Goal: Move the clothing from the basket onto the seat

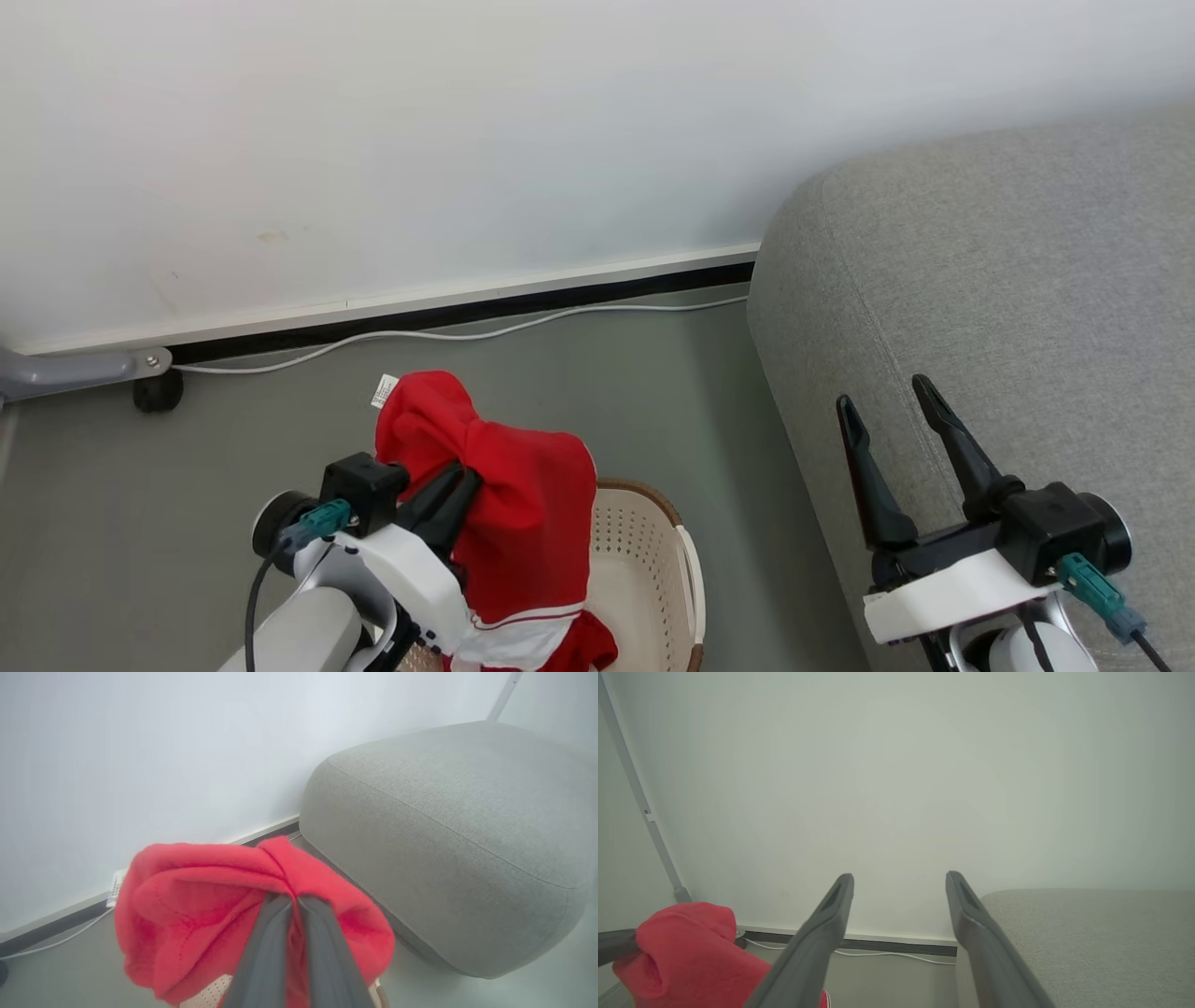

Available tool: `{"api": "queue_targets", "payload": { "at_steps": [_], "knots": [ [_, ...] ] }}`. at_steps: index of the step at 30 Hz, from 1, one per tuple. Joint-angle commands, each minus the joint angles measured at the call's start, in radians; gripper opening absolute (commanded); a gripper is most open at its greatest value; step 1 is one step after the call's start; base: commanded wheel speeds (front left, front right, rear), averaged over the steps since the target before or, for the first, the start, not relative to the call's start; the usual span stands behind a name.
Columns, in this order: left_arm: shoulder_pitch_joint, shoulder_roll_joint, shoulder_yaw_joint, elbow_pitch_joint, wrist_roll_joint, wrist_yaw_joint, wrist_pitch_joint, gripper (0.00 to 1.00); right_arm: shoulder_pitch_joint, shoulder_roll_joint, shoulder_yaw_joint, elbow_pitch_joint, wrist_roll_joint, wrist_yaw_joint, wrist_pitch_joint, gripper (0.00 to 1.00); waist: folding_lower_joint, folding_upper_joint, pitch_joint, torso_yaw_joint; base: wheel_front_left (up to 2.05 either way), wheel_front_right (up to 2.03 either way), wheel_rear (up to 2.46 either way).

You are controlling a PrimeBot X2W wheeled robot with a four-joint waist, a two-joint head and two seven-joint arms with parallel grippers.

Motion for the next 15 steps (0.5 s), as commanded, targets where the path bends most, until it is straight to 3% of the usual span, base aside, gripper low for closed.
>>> {"api": "queue_targets", "payload": {
  "at_steps": [1, 15],
  "knots": [
    [-0.022, 0.032, 0.048, -0.050, 0.005, -0.005, -0.014, 0.00, -0.007, -0.005, 0.025, -0.020, 0.004, 0.004, -0.006, 1.00, 0.0000, 0.0000, -0.008, -0.002, 0.00, 0.00, 0.00],
    [-0.007, 0.118, 0.110, -0.282, -0.052, 0.039, 0.061, 0.00, 0.042, -0.005, 0.057, -0.009, 0.010, 0.004, -0.006, 1.00, 0.0000, 0.0000, -0.079, 0.014, 0.00, 0.00, 0.00]
  ]
}}
